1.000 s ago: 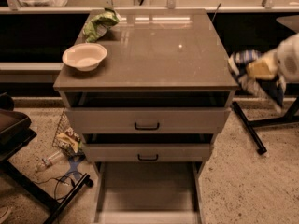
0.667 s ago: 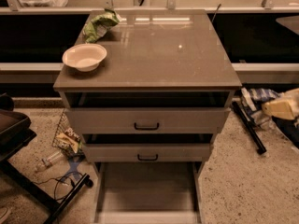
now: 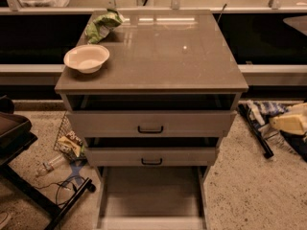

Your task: Place blue chip bag into bottom drawer

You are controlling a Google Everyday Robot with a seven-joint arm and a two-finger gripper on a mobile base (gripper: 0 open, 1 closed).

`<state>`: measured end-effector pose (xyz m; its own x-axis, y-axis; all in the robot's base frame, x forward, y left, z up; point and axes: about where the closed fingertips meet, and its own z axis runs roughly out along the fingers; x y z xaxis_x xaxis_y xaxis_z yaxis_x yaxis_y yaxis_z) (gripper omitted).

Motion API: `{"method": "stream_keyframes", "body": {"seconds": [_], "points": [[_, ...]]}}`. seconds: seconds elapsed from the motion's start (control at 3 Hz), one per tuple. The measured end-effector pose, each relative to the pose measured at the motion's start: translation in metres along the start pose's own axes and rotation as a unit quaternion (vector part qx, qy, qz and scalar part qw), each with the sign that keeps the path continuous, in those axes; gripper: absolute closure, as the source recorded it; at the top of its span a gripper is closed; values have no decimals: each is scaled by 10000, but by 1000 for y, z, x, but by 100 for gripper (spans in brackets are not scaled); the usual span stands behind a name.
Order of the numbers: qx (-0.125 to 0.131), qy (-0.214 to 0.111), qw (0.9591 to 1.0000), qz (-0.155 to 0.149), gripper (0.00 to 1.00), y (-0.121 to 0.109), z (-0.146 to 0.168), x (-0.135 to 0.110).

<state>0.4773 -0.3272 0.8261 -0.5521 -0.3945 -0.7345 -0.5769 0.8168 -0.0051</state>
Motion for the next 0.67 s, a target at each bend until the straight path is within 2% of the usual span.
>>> {"method": "stream_keyframes", "body": {"seconds": [0.33,0.67], "points": [[-247,-100,9991,339,100,10,40,40],[-722,-197,9933,881,100,36,96,114]]}}
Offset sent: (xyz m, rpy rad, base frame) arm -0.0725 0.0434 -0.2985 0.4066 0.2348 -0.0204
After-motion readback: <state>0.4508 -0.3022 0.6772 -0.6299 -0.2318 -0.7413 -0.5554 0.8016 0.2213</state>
